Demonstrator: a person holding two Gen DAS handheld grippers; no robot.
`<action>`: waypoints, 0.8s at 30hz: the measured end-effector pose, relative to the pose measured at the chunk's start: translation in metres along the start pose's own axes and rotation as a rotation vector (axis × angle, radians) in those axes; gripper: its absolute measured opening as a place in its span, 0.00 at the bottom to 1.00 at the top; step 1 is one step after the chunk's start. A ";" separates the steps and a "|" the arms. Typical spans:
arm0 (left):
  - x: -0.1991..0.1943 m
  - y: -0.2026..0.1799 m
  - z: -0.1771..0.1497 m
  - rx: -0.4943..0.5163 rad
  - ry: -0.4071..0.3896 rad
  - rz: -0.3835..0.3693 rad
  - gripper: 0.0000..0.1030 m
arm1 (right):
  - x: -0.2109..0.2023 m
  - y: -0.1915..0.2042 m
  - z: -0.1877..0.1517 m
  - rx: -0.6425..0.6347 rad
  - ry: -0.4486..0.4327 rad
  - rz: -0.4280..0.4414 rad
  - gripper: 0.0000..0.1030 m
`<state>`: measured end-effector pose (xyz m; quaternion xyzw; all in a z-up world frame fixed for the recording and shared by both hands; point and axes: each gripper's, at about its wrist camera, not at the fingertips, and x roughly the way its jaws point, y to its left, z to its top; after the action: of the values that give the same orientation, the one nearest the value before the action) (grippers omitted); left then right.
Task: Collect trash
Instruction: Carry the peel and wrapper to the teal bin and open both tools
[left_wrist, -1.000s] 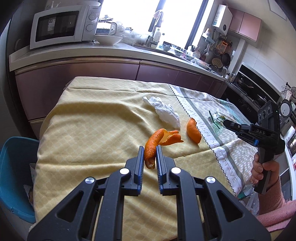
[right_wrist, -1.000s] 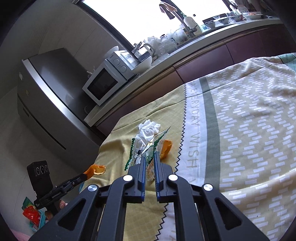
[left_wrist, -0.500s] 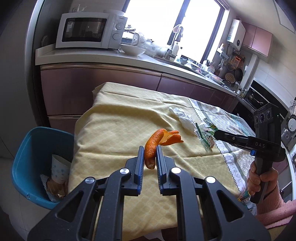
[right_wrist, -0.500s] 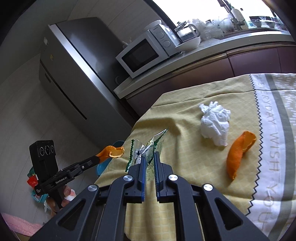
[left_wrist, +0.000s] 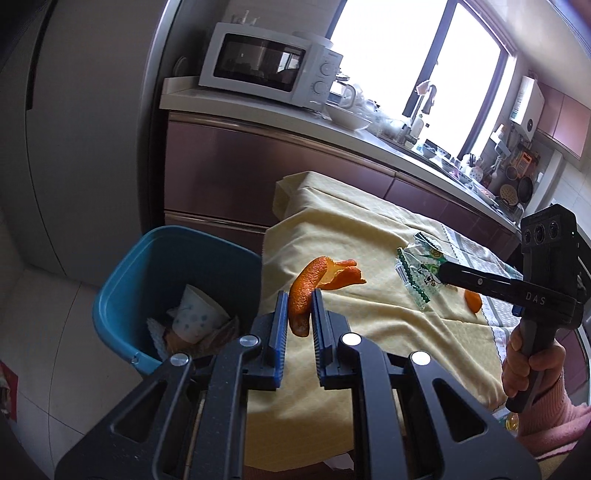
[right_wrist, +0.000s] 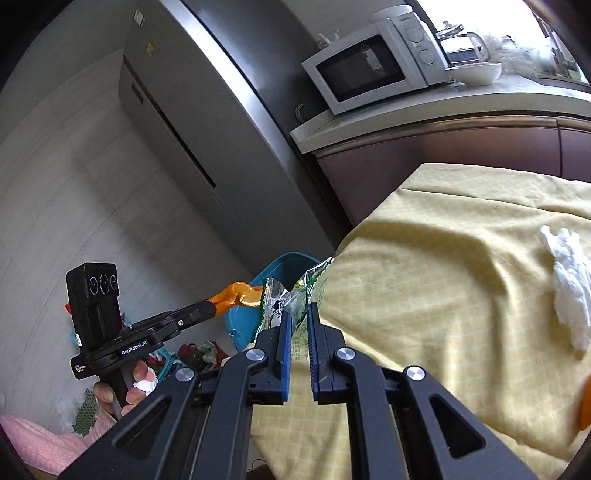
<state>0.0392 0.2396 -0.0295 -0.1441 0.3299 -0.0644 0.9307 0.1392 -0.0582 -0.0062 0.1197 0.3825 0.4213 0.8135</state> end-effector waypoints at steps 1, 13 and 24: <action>-0.002 0.007 0.000 -0.011 -0.003 0.011 0.13 | 0.007 0.004 0.002 -0.010 0.011 0.005 0.07; 0.006 0.057 -0.005 -0.097 0.014 0.114 0.13 | 0.076 0.037 0.018 -0.089 0.118 0.043 0.08; 0.029 0.080 -0.006 -0.162 0.039 0.158 0.13 | 0.132 0.052 0.025 -0.118 0.199 0.024 0.10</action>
<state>0.0601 0.3078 -0.0761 -0.1912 0.3626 0.0332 0.9115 0.1728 0.0790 -0.0311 0.0337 0.4345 0.4624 0.7722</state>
